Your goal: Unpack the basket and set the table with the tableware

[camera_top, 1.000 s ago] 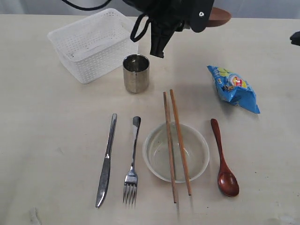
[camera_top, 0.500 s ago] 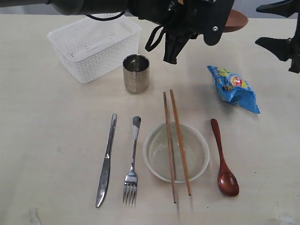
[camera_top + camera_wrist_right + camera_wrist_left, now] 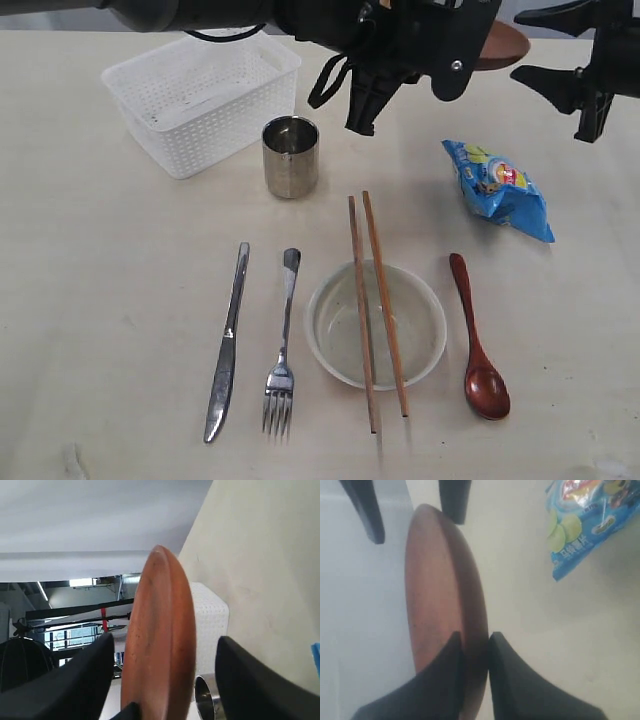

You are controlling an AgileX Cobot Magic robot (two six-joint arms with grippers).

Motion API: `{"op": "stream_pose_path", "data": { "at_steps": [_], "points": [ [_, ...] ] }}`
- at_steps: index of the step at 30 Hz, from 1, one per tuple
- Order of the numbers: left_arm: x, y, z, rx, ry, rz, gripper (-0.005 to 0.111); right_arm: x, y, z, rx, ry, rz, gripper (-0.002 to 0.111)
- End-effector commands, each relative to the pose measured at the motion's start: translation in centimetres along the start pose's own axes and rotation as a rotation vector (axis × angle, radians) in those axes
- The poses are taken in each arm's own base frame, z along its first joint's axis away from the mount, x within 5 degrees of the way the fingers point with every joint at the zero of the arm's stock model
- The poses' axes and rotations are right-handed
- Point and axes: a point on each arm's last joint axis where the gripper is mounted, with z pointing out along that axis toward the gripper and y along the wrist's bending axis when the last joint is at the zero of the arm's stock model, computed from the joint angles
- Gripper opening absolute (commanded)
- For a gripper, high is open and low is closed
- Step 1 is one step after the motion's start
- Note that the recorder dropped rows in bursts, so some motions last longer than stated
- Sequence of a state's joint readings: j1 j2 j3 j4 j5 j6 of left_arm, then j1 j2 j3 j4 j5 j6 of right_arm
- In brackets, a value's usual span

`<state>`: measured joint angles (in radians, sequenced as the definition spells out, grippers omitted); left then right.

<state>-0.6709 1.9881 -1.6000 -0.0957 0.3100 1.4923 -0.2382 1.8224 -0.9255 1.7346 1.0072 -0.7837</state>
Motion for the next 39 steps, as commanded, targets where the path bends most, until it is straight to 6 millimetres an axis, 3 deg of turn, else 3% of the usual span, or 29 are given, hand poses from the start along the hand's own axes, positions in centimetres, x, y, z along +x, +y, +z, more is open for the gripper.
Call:
{"op": "stream_pose_path", "data": {
  "at_steps": [1,4,7,9,10,12,15,19,21,28,33,35,38,39],
  "points": [
    [-0.6,0.4,-0.3,-0.029,-0.014,0.005,0.000,0.1,0.6,1.8,-0.021,0.043,-0.007,0.056],
    [-0.6,0.4,-0.3,-0.029,-0.014,0.005,0.000,0.5,0.9,3.2,-0.016,0.073,-0.001,0.053],
    [-0.6,0.4,-0.3,-0.029,-0.014,0.005,0.000,0.8,0.9,3.9,0.002,0.075,0.003,0.041],
    [-0.6,0.4,-0.3,-0.029,-0.014,0.005,0.000,0.8,0.9,3.9,0.010,0.067,0.005,0.027],
    [-0.6,0.4,-0.3,-0.029,-0.014,0.005,0.000,0.8,0.9,3.9,0.010,0.067,0.005,0.012],
    [-0.6,0.4,-0.3,-0.029,-0.014,0.005,0.000,0.7,0.9,3.9,0.009,0.067,0.008,0.000],
    [-0.6,0.5,-0.4,-0.031,-0.017,-0.023,0.005,0.8,1.0,3.9,0.004,0.071,0.005,0.000],
    [-0.8,0.9,-1.2,-0.031,-0.034,-0.068,0.054,0.8,1.0,3.9,0.004,0.071,0.002,0.000],
    [-1.0,1.3,-1.9,-0.041,-0.041,-0.102,0.062,0.6,1.0,3.8,0.014,0.056,-0.004,0.000],
    [-1.2,3.0,-6.7,0.011,-0.048,-0.309,0.058,-2.4,1.3,-0.6,-0.011,-0.072,-0.010,0.000],
    [-0.2,3.6,-10.2,0.075,-0.006,-0.557,0.054,-2.4,0.6,-2.8,0.124,-0.018,-0.106,0.000],
    [0.4,3.6,-11.5,0.115,0.024,-0.661,0.040,-1.7,0.2,-2.8,0.194,0.050,-0.149,0.000],
    [1.5,3.0,-13.6,0.223,0.087,-0.752,0.003,-0.1,0.0,-2.0,0.284,0.161,-0.236,0.000],
    [1.8,2.9,-14.4,0.255,0.099,-0.761,0.001,0.4,0.1,-1.6,0.294,0.186,-0.251,0.000]
  ]
}}
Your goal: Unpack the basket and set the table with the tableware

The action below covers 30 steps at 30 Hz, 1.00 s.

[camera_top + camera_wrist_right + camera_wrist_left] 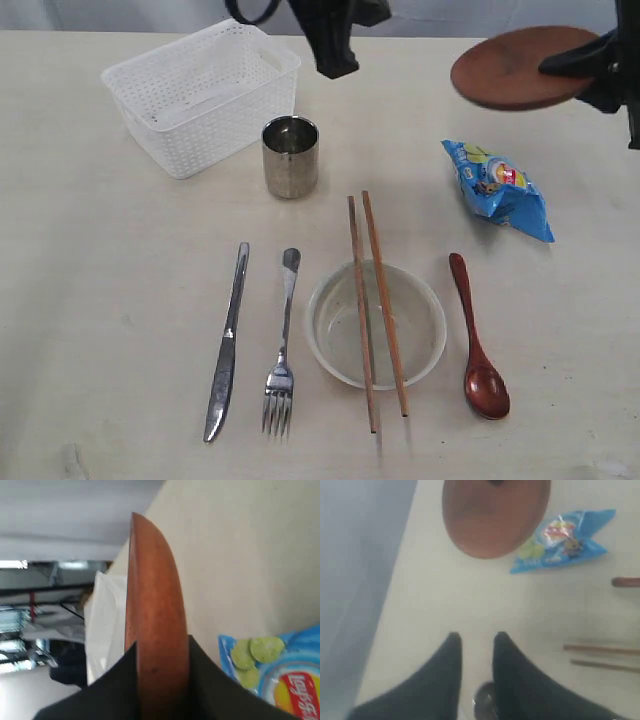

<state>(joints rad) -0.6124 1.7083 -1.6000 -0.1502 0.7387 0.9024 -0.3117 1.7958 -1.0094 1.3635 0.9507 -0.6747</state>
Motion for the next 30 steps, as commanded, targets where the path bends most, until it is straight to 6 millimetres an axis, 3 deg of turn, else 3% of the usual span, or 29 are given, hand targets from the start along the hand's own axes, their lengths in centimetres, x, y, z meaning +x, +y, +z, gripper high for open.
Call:
{"op": "stream_pose_path", "data": {
  "at_steps": [1,6,11,15,23,30],
  "points": [
    [1.6,0.0,-3.3,0.109,0.087,-0.136,0.000,2.2,1.1,1.2,0.058,0.142,-0.113,0.000],
    [2.4,1.3,-7.1,0.080,0.038,-0.303,0.000,4.3,2.6,3.9,0.087,0.196,-0.194,0.000],
    [2.4,1.4,-9.9,0.011,-0.082,-0.397,0.000,4.9,3.6,6.4,0.164,0.206,-0.272,0.000],
    [4.1,-0.4,-10.3,-0.083,-0.172,-0.471,0.000,3.8,3.5,7.3,0.202,0.247,-0.299,0.000],
    [9.9,-6.4,-11.7,-0.302,-0.310,-0.629,0.000,2.5,3.1,9.2,0.229,0.320,-0.326,0.000],
    [11.2,-8.6,-13.7,-0.332,-0.343,-0.622,0.000,2.6,2.6,11.8,0.236,0.392,-0.327,0.000]
  ]
}}
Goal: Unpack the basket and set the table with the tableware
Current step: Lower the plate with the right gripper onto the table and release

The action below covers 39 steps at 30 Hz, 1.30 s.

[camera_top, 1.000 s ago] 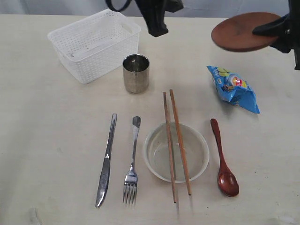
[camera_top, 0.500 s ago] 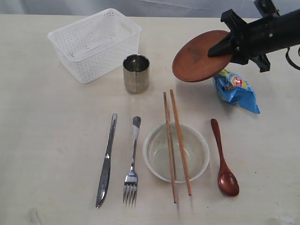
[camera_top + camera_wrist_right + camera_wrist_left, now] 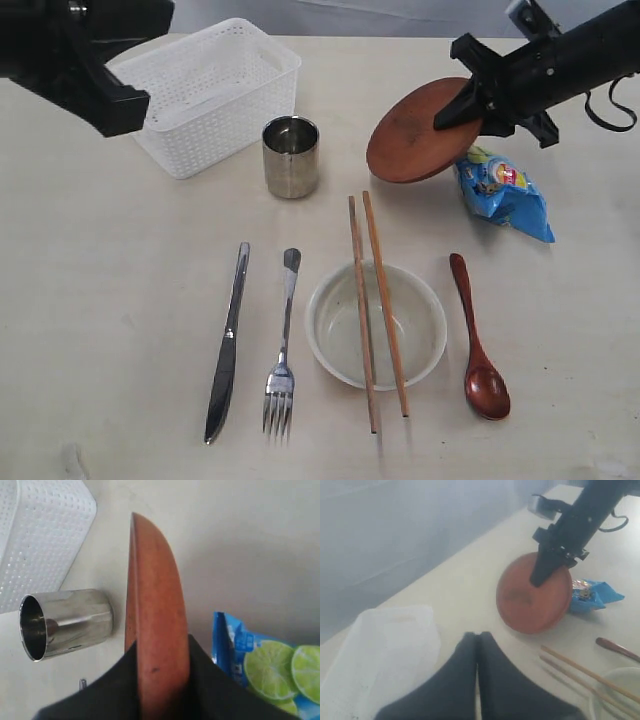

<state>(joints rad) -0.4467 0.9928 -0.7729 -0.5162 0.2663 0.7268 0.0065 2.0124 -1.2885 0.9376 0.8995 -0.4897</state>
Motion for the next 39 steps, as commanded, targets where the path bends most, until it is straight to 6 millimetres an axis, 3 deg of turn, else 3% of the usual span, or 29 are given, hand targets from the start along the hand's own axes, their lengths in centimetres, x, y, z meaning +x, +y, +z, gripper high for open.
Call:
{"op": "stream_pose_path", "data": {
  "at_steps": [1,11,34,39],
  "points": [
    [-0.1,0.0,-1.5,-0.025,-0.059,-0.025,0.000,-0.3,0.7,1.3,-0.017,0.046,-0.022,0.000],
    [-0.2,-0.1,-1.8,-0.021,-0.062,-0.023,0.000,-0.5,1.1,3.1,0.009,0.072,-0.056,0.000],
    [0.0,-0.2,-1.8,-0.008,-0.047,-0.023,0.000,-0.5,0.3,3.1,0.093,0.067,-0.068,0.000],
    [0.0,-0.2,-1.8,-0.004,-0.043,-0.027,0.000,-2.0,0.3,3.0,0.025,0.173,-0.088,0.000]
  ]
}}
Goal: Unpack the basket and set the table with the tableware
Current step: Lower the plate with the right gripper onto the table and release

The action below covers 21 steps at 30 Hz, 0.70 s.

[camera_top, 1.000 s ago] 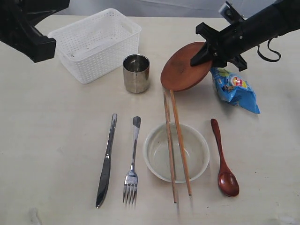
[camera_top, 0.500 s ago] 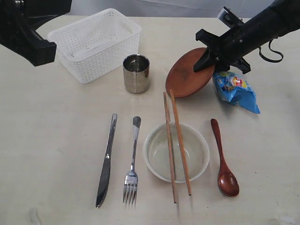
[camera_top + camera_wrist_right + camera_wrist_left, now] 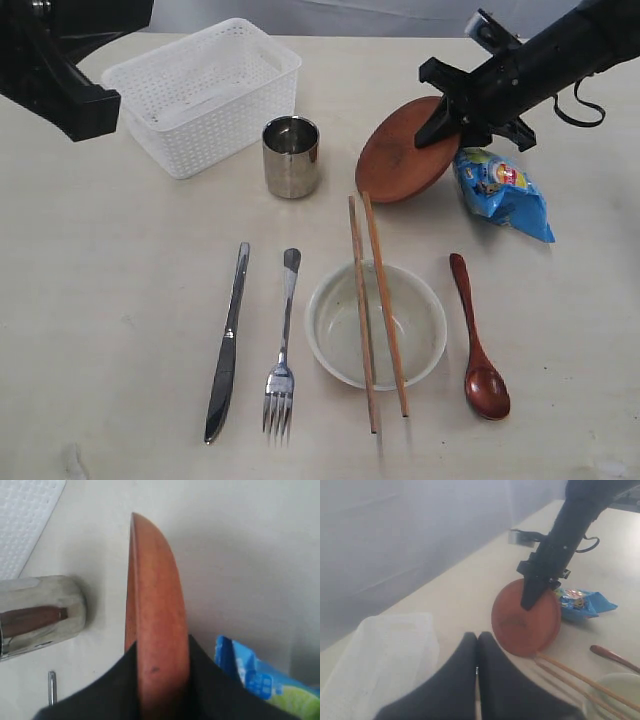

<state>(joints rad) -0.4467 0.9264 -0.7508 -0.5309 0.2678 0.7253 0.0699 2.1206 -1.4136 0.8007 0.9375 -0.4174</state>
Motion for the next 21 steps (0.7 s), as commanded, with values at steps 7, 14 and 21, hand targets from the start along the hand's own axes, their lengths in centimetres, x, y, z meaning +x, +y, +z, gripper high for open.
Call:
{"op": "stream_pose_path", "data": {
  "at_steps": [7,14,21],
  "points": [
    [0.4,-0.3,-0.2,0.028,0.032,-0.019,0.000,-2.7,-0.1,0.3,-0.078,0.100,-0.008,0.000],
    [0.4,-0.3,-0.2,0.034,0.039,-0.019,0.000,-2.6,-0.9,1.9,-0.090,0.169,0.000,0.000],
    [0.4,-0.3,-0.2,0.034,0.039,-0.024,0.000,-2.9,-1.3,2.2,-0.073,0.134,0.005,0.000]
  ]
}}
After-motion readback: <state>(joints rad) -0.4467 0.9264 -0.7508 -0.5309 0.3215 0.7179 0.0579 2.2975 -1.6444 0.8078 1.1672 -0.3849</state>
